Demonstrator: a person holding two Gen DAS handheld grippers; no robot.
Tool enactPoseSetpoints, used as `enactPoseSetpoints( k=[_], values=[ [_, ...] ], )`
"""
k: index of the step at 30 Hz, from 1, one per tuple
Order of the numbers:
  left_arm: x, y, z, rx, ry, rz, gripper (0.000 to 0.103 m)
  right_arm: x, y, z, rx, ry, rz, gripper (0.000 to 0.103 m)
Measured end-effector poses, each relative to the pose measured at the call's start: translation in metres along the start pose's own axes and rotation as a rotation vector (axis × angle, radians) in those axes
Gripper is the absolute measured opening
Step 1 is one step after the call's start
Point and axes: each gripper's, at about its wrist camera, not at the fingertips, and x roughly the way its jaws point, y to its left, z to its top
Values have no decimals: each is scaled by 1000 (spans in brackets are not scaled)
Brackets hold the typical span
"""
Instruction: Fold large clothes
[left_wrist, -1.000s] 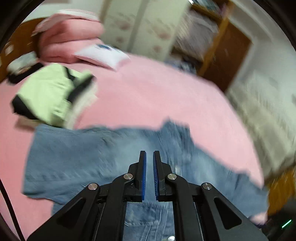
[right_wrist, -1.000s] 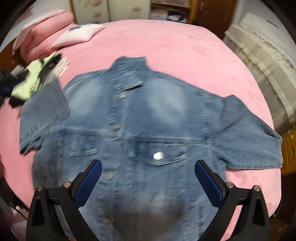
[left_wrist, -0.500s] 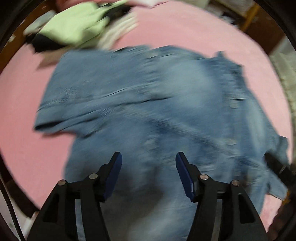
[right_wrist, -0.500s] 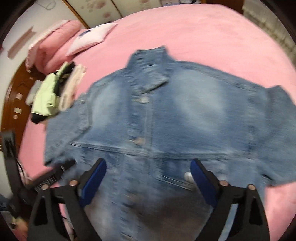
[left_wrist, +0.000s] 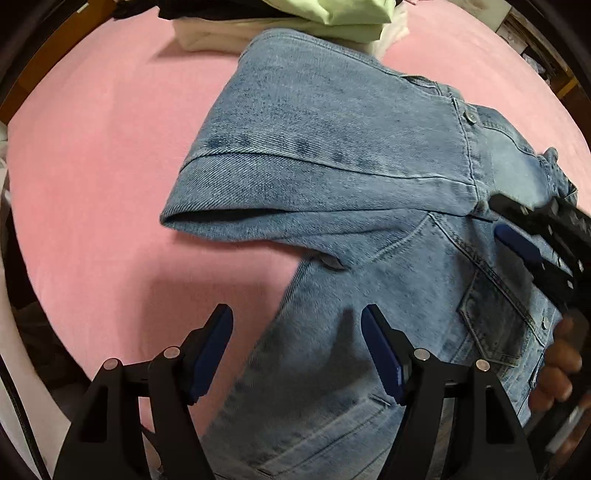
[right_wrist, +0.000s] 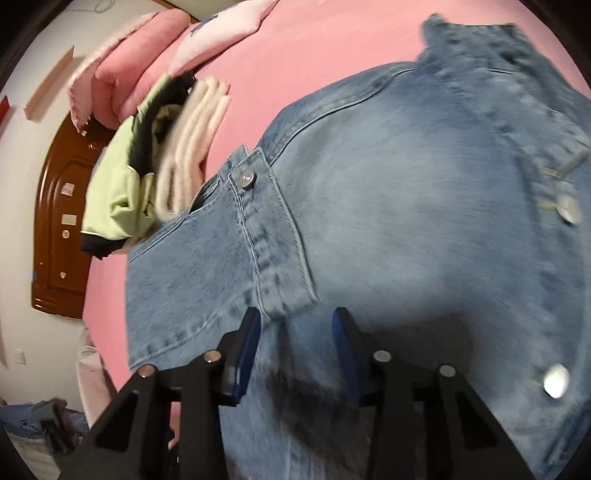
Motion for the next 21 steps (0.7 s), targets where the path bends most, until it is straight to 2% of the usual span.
enactPoseSetpoints(
  k=[3, 4, 5, 7, 10, 14, 16, 17, 21],
  values=[
    [8, 7, 3, 19, 14, -4, 70, 12, 6, 10, 25, -7, -11, 39],
    [11, 10, 4, 23, 21, -4, 70, 16, 8, 13, 29, -5, -18, 34],
    [14, 13, 4, 26, 31, -4, 70, 18, 10, 16, 31, -7, -28, 20],
    [20, 17, 5, 27, 42, -7, 70, 20, 12, 21, 41, 0, -14, 12],
    [28, 19, 3, 32, 45, -6, 70, 4, 12, 20, 21, -45, -9, 10],
    [29, 25, 2, 44, 41, 5, 70, -44, 22, 18, -1, -166, -12, 10],
    [30, 29, 2, 53, 35, 17, 70, -84, 25, 16, -29, -247, -31, 10],
    [32, 19, 4, 57, 29, 22, 70, -104, 24, 15, -43, -283, -39, 9],
    [32, 19, 1, 69, 2, 51, 70, -180, 0, 4, -32, -408, -93, 9]
  ],
)
